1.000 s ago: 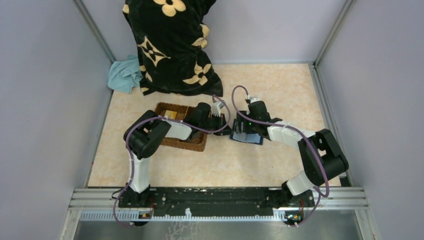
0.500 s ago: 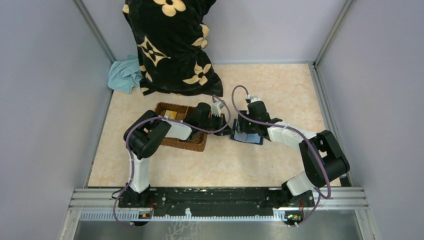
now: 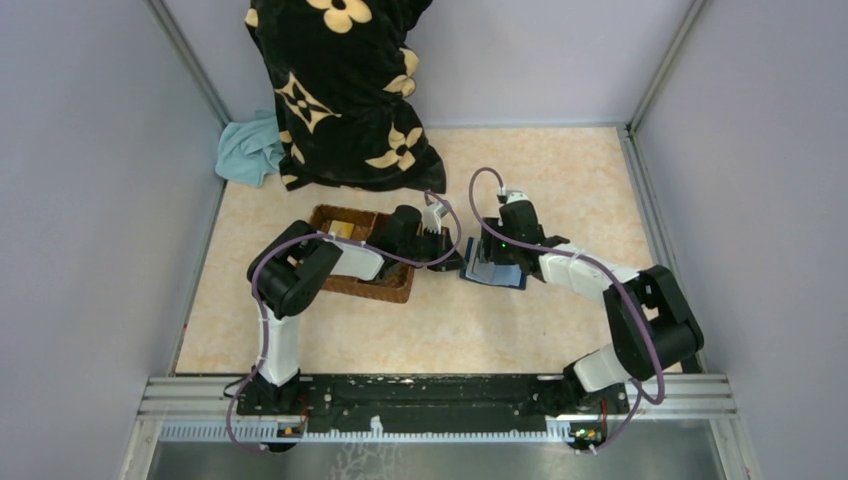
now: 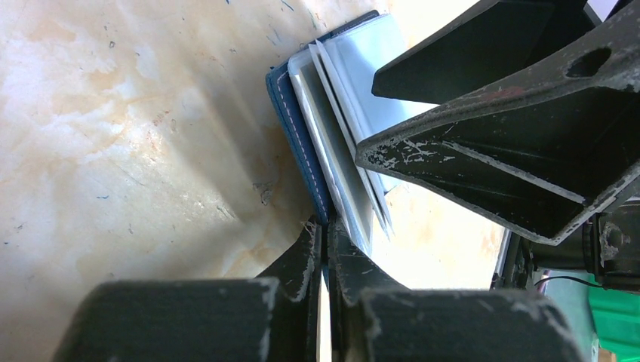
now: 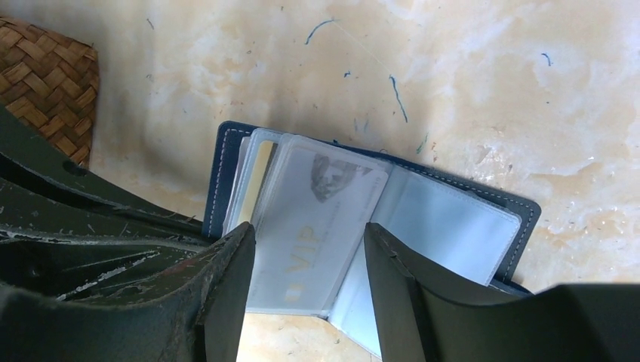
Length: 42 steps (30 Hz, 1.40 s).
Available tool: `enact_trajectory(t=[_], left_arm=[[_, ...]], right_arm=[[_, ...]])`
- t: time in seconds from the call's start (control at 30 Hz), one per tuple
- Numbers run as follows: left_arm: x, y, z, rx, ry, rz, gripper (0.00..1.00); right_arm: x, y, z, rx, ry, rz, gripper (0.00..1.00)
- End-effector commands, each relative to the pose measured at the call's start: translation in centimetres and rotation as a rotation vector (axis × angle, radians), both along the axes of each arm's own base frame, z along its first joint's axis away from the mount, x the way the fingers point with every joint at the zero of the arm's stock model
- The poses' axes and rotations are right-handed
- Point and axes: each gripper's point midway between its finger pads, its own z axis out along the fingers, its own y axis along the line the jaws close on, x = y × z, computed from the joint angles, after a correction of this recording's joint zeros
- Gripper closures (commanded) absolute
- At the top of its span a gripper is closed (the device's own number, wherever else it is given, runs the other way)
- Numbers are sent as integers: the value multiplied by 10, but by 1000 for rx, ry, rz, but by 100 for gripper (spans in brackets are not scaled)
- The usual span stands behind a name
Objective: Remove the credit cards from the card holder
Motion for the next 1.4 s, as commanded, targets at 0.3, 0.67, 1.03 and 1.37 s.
enact_trajectory(t=[0.3,0.67,1.03,1.37], left_arm=[[-20,9,-28,57,76,-21,95],[-19,11,-25,55,65,-13,93],[-15,6,-21,43,62,-21,93],[-16,5,-20,39,59,-28,93]], right_arm=[[2,-25,20,-16,-55,-59,46],[-8,-39,14,-44,-26,-86,46],[-21,-57,19,-60,-19,-123,46],[-36,-64,10,-86,34,-135,47]])
